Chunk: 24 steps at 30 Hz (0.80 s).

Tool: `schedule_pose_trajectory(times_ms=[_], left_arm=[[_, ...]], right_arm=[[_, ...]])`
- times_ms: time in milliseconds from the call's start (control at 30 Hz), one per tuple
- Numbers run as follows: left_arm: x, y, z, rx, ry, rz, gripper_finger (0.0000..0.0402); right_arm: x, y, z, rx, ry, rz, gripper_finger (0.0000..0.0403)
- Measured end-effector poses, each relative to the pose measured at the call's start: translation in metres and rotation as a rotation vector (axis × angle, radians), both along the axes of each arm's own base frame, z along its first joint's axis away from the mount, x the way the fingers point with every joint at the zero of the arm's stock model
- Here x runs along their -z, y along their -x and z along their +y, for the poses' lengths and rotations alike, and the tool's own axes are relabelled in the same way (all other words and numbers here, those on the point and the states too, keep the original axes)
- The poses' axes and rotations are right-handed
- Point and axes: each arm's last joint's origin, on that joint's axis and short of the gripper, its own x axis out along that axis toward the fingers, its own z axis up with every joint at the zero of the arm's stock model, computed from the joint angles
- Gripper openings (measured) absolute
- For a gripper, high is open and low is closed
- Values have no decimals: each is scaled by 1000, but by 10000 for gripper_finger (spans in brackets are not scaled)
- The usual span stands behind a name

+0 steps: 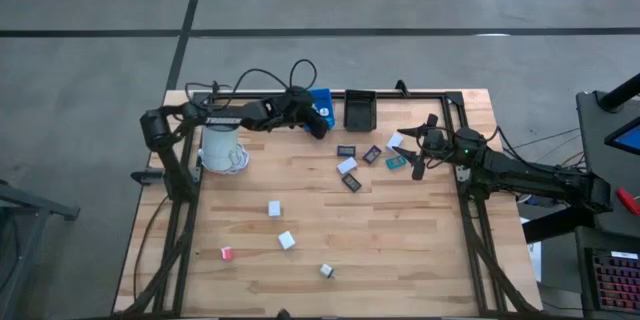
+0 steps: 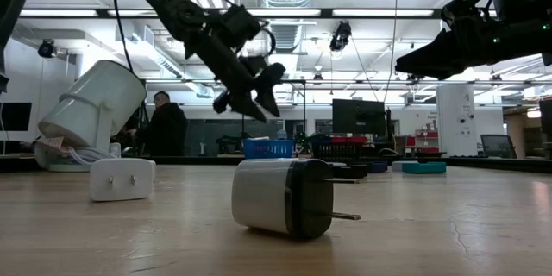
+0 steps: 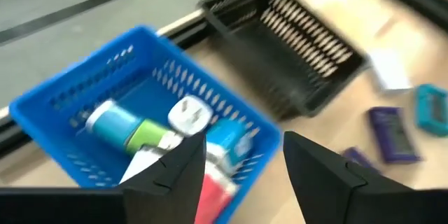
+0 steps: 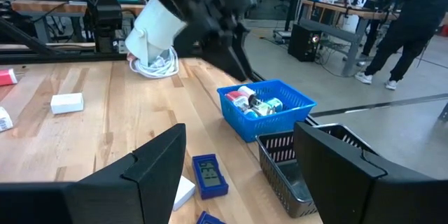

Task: Pick & Place Office items
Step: Put the top big white adapter into the blue basket

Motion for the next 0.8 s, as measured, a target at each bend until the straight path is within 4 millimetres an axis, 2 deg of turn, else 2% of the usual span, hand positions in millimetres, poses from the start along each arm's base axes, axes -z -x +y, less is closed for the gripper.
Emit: schedule_pose_trajectory(times_ms=[167,300,433,600,800], left_arm=[[-24,3,-13,96,-9,-51,198],[-40,5,-35,174,-29,-43,198],[-53,6,-64,240,-74,-15,197],[-61,8,-104,228,-183,5,198],[-63,25,-146,256,-229,25,198]], right_arm=[[0,0,0,0,0,0,256],[0,0,0,0,0,0,256],[0,0,0,0,0,0,256],[0,0,0,0,0,0,256],[0,0,0,0,0,0,256]])
